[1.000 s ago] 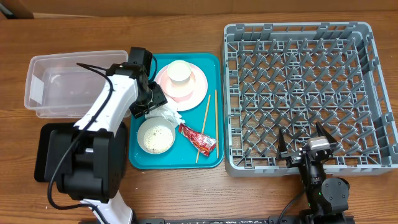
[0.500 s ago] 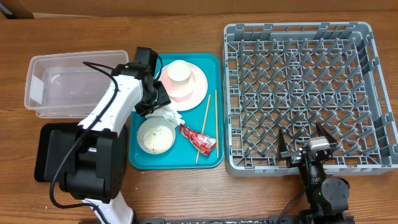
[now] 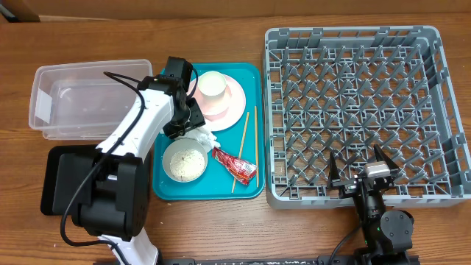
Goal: Sort waste into correct bins and load items into the dishwasher
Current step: 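Lift the tissue with the left gripper and drop it into the clear bin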
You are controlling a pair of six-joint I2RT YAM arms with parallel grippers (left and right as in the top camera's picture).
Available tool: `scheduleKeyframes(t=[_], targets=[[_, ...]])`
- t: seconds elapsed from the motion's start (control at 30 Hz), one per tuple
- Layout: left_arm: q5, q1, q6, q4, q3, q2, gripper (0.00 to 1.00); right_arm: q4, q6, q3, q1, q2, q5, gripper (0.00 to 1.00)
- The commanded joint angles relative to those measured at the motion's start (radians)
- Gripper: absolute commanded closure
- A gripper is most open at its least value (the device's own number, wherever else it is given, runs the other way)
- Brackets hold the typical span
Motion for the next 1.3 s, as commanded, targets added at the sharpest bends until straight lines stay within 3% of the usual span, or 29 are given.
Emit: scheduleKeyframes(t=[0.0,0.33,0.57,0.73,0.93,1.27], targets=[[-0.018,-0.008,-0.014,-0.007,0.002,0.012,0.47,0.003,-0.003,-0.010,-0.003,-0.010,0.008,0.00],[-0.062,-0.008,-0.014,-0.006,-0.015,0.012,0.48,0.003,-0.003,-0.010,-0.003,-0.010,0.008,0.00],[-0.063,-0.008,-0.014,-0.007,-0.016,0.012,0.66,0.003,-0.003,-0.010,-0.003,-0.010,0.008,0.00],[-0.063,-0.008,-0.013,-0.008,-0.016,0.012,0.69,0.003,-0.003,-0.010,-0.003,-0.010,0.008,0.00],[-0.062,-0.004,0.021,-0.007,-0.010,0.011,0.95,0.003,-0.003,-0.010,-0.003,-0.010,0.008,0.00],[-0.059,0.046,0.101,-0.165,0.261,-0.037,0.96,0.003,-0.003,-0.010,-0.003,-0.010,0.008,0.00]])
